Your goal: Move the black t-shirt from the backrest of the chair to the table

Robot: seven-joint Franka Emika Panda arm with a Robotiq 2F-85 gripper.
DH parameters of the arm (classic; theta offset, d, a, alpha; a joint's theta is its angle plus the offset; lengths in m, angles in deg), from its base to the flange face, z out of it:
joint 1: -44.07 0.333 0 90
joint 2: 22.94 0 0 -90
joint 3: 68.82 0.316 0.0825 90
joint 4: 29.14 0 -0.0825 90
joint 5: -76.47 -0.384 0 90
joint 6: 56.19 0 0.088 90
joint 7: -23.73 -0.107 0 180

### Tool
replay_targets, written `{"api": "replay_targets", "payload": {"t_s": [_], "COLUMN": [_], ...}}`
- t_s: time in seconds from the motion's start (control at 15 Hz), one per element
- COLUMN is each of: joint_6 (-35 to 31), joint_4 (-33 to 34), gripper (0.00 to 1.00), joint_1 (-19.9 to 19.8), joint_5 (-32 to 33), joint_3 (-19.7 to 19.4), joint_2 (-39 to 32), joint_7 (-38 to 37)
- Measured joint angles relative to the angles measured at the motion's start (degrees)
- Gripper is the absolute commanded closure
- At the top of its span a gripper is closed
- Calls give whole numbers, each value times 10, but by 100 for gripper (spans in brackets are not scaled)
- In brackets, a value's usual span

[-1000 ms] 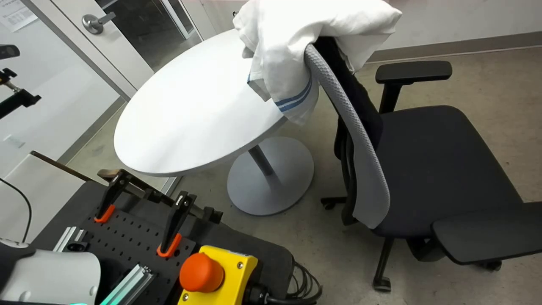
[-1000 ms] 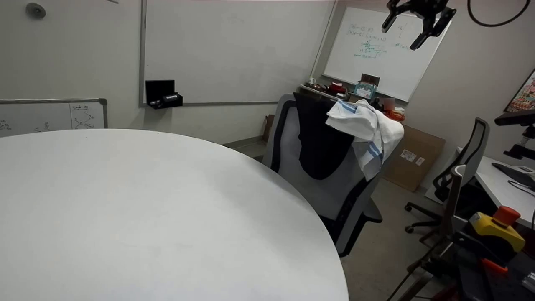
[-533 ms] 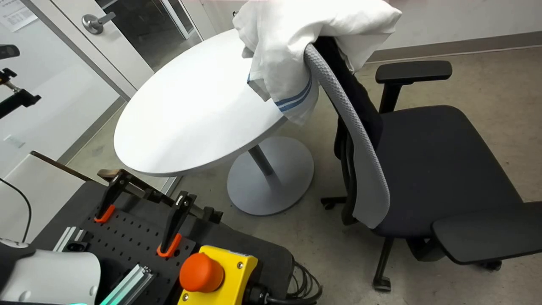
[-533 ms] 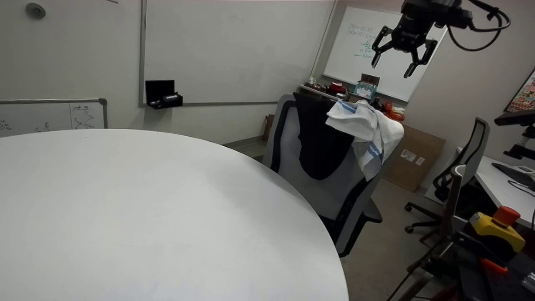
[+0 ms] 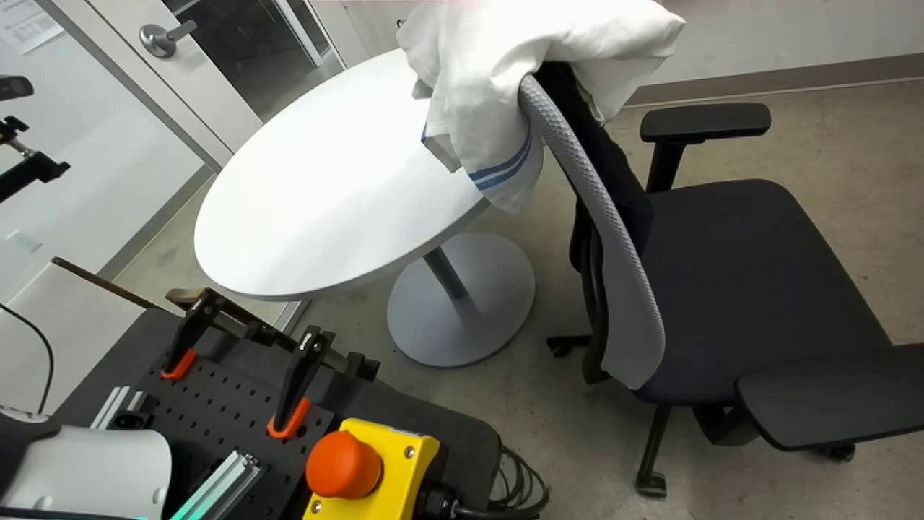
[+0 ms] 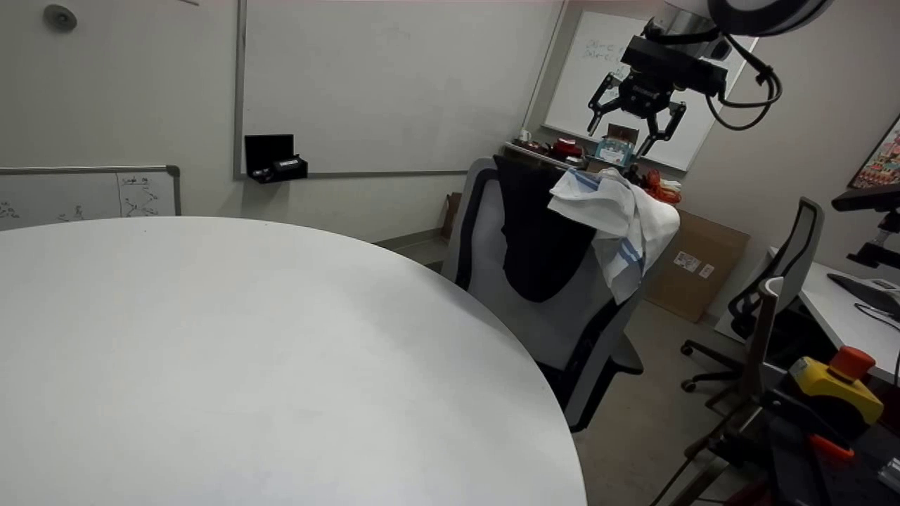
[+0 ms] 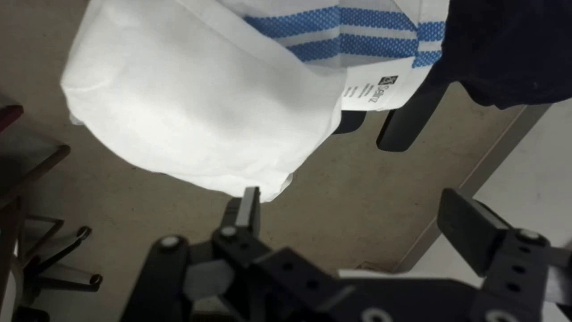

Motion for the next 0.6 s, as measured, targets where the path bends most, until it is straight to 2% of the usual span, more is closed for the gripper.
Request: {"api": "replay_targets", "payload": {"t_s": [0.27, 0.6], "joint_6": [-42, -44], "joint_4": [0, 0], "gripper": [0, 0], "joint_1": [23, 51], "joint_5": [5, 9], "joint_3": [-24, -50], "joint_2": [-32, -52], "joint_7": [-8, -23]}}
